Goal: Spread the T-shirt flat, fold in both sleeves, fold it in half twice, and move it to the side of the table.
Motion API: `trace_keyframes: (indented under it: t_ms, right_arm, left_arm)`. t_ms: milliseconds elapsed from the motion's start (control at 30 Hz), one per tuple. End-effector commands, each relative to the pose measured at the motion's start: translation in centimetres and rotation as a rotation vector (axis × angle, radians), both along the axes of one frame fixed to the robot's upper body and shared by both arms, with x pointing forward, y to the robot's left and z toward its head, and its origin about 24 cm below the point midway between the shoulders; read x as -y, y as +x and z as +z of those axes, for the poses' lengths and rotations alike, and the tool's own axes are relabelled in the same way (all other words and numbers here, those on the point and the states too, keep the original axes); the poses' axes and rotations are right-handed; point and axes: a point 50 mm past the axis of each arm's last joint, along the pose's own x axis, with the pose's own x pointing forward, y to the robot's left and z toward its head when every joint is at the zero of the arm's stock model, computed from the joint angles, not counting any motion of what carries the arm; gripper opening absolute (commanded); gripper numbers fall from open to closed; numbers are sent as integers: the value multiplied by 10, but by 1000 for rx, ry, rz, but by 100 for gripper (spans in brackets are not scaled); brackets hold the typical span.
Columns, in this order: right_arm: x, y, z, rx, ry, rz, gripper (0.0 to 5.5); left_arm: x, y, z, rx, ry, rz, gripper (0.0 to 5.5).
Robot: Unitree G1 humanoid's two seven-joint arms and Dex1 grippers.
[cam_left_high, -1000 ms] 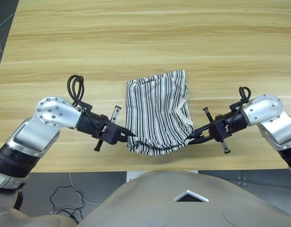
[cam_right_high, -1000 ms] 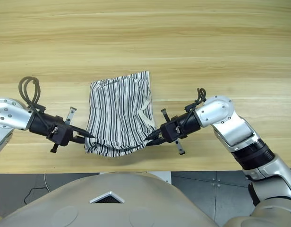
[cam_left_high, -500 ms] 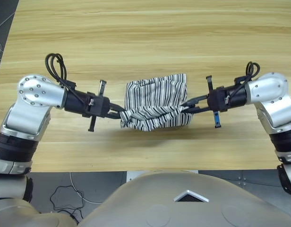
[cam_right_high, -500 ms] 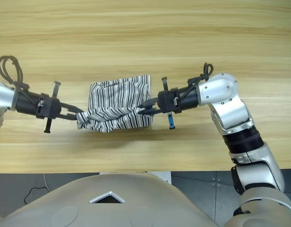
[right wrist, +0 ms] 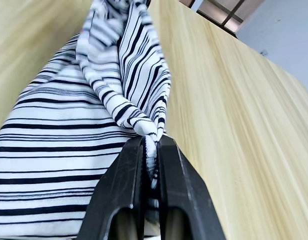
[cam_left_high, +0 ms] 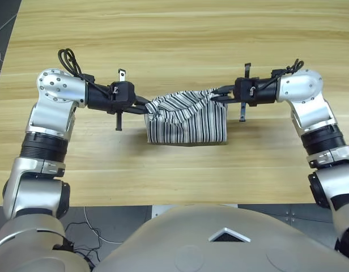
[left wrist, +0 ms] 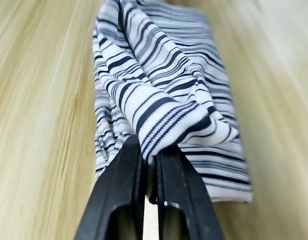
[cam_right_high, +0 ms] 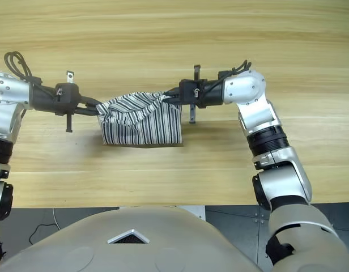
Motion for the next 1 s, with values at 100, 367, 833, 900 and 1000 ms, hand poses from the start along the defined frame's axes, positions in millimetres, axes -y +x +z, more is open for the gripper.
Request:
trace_keyframes:
  t_ms: [100, 367, 833, 900, 1000]
  right_arm:
    - [-5, 18, -5, 24, 13, -79, 101]
    - [4, 30, -19, 36, -33, -174, 201]
    - [-42, 4, 4, -43, 382, -2, 201]
    - [-51, -2, -10, -81, 348, 9, 201]
    - [-59, -5, -24, -112, 318, 1, 201]
  left_arm:
    - [-2, 20, -10, -16, -19, 116, 90]
    - [-33, 36, -9, -32, -21, 286, 192]
    - [-49, 39, -13, 32, 21, 383, 192]
    - [-47, 39, -14, 32, 13, 376, 192]
    - [-47, 38, -16, 35, 17, 375, 192]
